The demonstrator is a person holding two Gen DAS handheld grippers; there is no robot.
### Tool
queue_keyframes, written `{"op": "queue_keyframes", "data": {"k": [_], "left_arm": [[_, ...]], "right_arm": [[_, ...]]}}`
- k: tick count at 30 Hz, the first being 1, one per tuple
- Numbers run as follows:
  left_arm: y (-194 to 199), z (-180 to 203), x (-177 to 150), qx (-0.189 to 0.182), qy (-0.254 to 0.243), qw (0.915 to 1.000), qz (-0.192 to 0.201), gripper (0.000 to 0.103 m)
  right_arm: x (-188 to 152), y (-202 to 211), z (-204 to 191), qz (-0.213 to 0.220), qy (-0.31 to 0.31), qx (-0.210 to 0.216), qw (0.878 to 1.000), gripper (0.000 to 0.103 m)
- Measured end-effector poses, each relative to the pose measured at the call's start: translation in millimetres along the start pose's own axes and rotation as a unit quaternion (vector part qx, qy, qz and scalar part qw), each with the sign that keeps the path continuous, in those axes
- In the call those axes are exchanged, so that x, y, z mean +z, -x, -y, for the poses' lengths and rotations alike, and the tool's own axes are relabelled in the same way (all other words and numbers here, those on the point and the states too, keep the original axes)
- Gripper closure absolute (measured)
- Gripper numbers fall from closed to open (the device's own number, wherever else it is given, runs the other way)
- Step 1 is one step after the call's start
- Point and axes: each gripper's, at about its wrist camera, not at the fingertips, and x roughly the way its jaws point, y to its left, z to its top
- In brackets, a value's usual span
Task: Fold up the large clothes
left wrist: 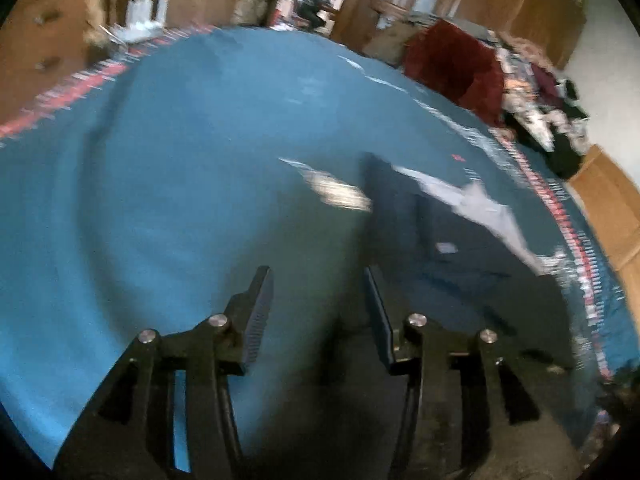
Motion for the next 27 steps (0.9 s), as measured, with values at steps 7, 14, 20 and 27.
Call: {"op": "queue_keyframes", "data": {"k": [7, 14, 20, 27], "left_arm": [[-22.4, -76.3, -14.4, 0.070, -0.003, 0.9968, -0.038, 0.057], [-33.3, -69.6, -20.0, 0.051, -0.034, 0.9979, -0.020, 0.030], [-25.8, -62.7, -22.2, 0.020, -0.046, 0.9984, -0.025, 0.007], [-25.7, -56.8, -25.9, 0.019, -0.059, 0.9975, -0.033, 0.000]], "right_arm": [[-65.2, 11.5, -34.1, -0.043, 0.037, -0.042, 0.997, 0.048], [-83.8, -11.7, -77.6, -0.043, 0.062, -0.070, 0.995, 0.048], [-84.3, -46.8, -91.2, -0.021, 0.073, -0.137, 0.988, 0.038], [-95.8, -68.0, -89.7, 0.015, 0.109, -0.189, 0.976, 0.008]]}}
